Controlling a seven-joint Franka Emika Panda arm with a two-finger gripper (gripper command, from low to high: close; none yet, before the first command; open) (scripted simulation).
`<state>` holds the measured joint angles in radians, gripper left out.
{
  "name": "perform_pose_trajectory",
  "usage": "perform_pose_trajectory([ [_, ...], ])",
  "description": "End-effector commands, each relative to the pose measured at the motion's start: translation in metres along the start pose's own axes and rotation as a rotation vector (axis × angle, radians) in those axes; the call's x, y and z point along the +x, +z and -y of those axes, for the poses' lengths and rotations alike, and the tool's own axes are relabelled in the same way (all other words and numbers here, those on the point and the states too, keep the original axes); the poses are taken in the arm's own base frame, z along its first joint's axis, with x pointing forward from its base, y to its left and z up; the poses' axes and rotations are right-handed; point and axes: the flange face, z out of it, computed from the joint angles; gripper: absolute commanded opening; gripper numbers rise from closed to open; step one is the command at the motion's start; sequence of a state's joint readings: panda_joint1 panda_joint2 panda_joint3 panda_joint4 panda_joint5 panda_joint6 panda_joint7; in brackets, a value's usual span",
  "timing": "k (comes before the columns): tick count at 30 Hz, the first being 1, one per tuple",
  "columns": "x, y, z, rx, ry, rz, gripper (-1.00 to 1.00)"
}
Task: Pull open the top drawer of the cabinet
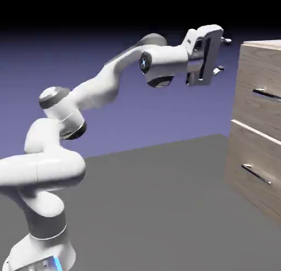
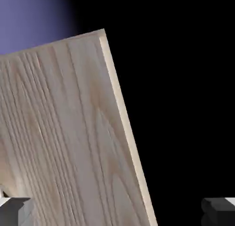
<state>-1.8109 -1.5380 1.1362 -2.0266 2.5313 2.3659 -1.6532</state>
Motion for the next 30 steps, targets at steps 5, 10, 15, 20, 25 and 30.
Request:
perform_pose_trajectory([
  [5, -0.08, 0.051, 0.004, 0.032, -0.131, -0.008, 0.0],
  [10, -0.12, 0.077, 0.002, 0.042, -0.179, -0.01, 0.0],
  [15, -0.12, 0.118, 0.004, 0.042, -0.179, -0.01, 0.0],
  [20, -0.12, 0.094, 0.003, 0.042, -0.179, -0.011, -1.0],
  [25, -0.12, 0.05, 0.001, 0.042, -0.179, -0.01, -1.0],
  [30, -0.12, 0.001, -0.001, 0.042, -0.179, -0.01, -1.0],
])
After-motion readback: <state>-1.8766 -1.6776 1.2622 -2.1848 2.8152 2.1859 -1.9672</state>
